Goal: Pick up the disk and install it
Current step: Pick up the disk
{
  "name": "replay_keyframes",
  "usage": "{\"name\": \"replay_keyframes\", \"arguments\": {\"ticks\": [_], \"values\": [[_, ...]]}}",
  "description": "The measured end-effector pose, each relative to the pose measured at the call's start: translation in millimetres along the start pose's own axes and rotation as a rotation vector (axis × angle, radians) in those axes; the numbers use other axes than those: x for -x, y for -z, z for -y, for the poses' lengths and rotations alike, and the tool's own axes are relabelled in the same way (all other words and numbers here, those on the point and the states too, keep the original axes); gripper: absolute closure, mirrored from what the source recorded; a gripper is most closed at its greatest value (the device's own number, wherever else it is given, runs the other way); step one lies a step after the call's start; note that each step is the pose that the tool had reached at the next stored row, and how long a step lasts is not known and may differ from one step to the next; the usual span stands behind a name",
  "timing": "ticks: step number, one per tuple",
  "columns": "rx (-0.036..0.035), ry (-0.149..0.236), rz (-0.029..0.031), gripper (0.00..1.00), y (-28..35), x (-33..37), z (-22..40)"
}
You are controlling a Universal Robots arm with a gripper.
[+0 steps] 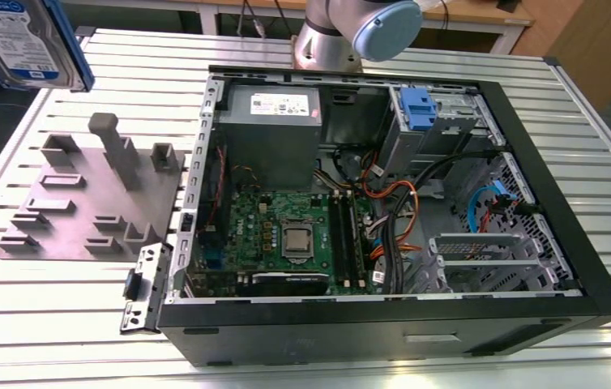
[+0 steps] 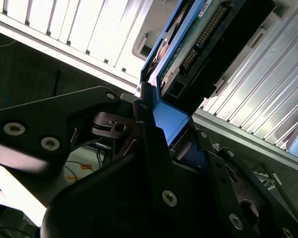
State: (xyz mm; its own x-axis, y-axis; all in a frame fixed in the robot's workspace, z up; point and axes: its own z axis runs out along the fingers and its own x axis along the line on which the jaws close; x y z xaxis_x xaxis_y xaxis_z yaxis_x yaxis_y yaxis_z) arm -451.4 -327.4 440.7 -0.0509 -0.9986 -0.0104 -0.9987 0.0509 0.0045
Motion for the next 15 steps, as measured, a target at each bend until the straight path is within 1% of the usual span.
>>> {"name": "replay_keyframes", "arguments": {"ticks": [15], "values": [[0.0000,0.000,0.0000,0.64,13.9,0.1,-0.1]]}}
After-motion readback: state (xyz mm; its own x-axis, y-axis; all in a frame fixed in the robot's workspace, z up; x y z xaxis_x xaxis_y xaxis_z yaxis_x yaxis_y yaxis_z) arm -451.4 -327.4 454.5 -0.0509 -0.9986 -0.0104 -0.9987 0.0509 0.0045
